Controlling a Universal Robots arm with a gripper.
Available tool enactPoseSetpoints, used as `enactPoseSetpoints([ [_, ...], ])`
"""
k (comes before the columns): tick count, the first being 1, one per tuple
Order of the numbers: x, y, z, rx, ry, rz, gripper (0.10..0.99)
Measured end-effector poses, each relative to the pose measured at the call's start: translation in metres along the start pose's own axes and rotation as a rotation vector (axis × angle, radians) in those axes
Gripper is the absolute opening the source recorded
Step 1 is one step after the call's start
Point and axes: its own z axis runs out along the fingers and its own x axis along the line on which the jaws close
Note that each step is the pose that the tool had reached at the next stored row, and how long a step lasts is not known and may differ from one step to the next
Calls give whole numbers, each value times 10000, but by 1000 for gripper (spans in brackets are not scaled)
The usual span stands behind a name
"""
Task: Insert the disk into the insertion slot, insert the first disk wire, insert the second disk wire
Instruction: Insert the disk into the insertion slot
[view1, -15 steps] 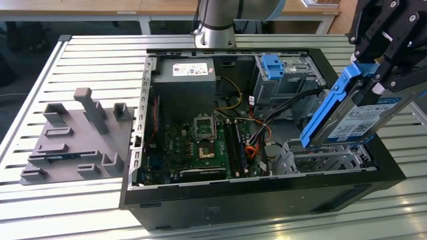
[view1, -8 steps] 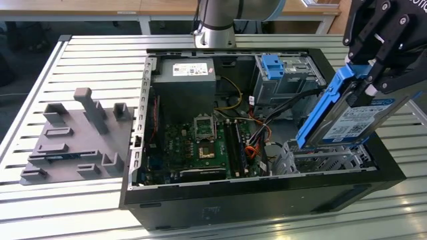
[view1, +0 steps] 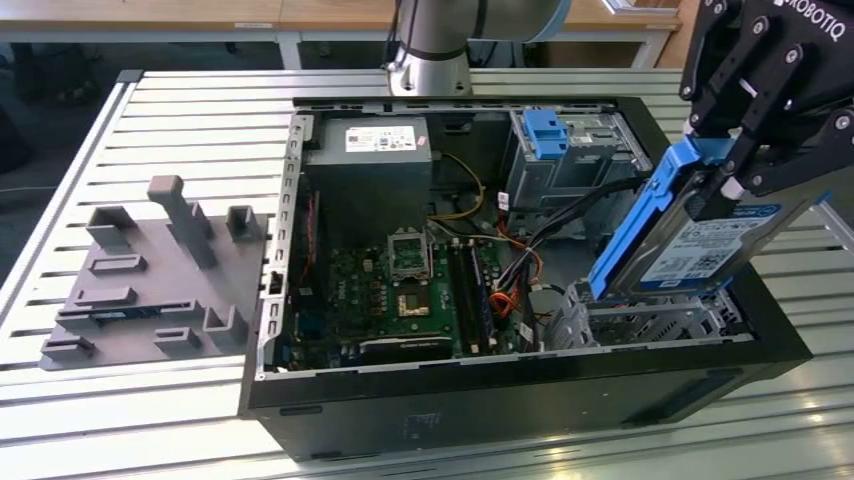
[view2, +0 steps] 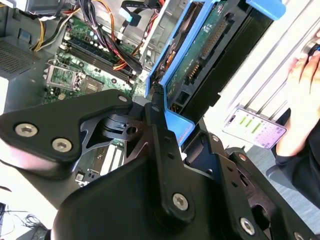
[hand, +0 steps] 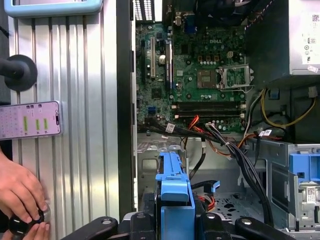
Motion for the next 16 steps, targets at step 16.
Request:
enactPoseSetpoints([
  [16,-36,-14,132,-2,-36,-174,365],
])
